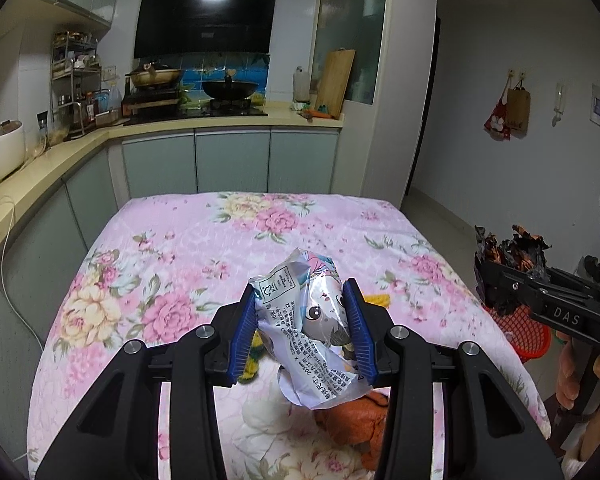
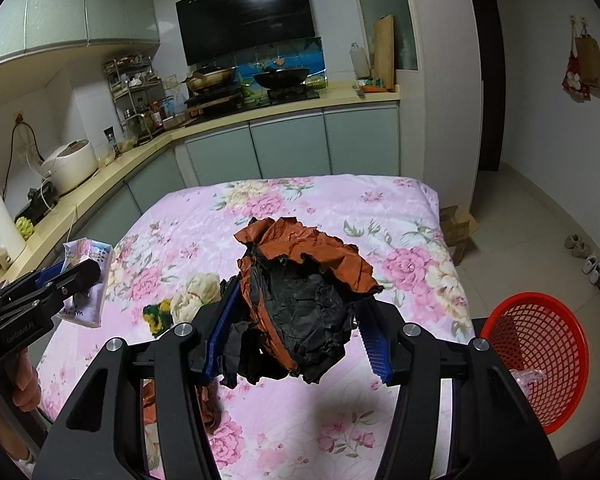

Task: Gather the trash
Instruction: 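Lift both held items and carry them over the red basket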

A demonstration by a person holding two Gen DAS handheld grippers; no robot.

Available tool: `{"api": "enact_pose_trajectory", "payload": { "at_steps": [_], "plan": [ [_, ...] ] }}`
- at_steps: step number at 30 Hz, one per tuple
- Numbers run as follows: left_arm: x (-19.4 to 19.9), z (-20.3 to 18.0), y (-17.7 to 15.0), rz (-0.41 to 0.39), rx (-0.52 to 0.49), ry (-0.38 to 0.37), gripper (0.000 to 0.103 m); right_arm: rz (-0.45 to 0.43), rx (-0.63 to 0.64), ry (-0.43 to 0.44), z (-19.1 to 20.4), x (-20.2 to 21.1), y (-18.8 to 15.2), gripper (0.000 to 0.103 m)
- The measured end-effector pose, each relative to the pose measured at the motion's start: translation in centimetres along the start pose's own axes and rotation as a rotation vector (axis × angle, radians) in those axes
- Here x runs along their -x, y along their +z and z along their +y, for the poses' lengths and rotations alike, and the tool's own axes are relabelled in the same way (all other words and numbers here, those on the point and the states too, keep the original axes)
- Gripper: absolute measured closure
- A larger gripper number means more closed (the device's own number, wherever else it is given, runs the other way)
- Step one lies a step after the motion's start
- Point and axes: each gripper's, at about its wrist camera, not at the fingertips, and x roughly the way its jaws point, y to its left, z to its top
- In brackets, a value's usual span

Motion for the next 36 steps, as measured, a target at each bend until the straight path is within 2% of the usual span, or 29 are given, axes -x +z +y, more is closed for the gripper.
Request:
{"api": "enact_pose_trajectory", "payload": {
  "at_steps": [9, 15, 23, 36],
  "plan": [
    [-0.6, -1.4, 1.8, -0.029, -0.003, -0.022, 0.062, -0.029, -0.034, -0.034, -1.6, 1.0, 0.6, 0.050],
    [-1.5, -3.6, 3.1, -0.034, -0.023, -0.068, 0.062, -0.055, -0.062, -0.069, -3.4, 2.1, 1.1, 0.050],
    [-3.6, -8.2, 4.4, -0.019, -0.067, -0.154, 0.062, -0.087, -0.116, -0.142, -7.2, 4.1, 1.5, 0.050],
    [-7.4, -15.9, 4.3, 0.053, -0.114, -0.285, 0.062, -0.106, -0.202, -0.287, -13.5, 6.9, 0.4, 0.050]
  ]
}}
